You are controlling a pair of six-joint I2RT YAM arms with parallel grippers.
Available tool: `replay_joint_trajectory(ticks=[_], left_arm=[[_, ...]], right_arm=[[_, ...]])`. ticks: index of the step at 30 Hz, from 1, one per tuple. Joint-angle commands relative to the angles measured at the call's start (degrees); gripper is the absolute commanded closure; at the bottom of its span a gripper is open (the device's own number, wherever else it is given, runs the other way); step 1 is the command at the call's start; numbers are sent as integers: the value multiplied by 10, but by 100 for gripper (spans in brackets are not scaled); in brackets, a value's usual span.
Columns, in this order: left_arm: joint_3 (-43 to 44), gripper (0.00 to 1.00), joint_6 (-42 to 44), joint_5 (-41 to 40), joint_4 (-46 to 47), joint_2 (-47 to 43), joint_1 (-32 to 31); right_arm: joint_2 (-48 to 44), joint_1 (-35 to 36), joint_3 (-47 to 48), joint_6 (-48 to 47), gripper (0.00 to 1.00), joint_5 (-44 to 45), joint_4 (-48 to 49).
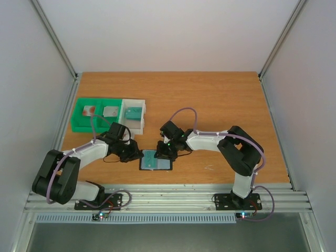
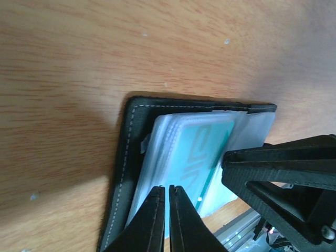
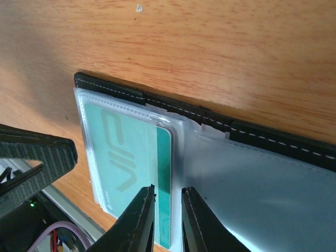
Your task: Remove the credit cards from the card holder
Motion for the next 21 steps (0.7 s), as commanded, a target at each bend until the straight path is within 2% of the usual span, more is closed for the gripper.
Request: replay_joint_trajectory(ticks=[1, 13, 18, 21], left_arm=[[-17, 95, 7, -16, 28, 10, -2], [-38, 98, 8, -10, 62, 46, -2], [-41, 98, 8, -14, 63, 47, -2], [-42, 98, 9, -18, 60, 44, -2]], right_arm=[[15, 5, 8, 4, 82, -3, 21], [17, 2, -14, 11, 85, -9, 64], [4, 1, -27, 14, 97, -9, 84], [-14, -2, -44, 13, 99, 4, 89]])
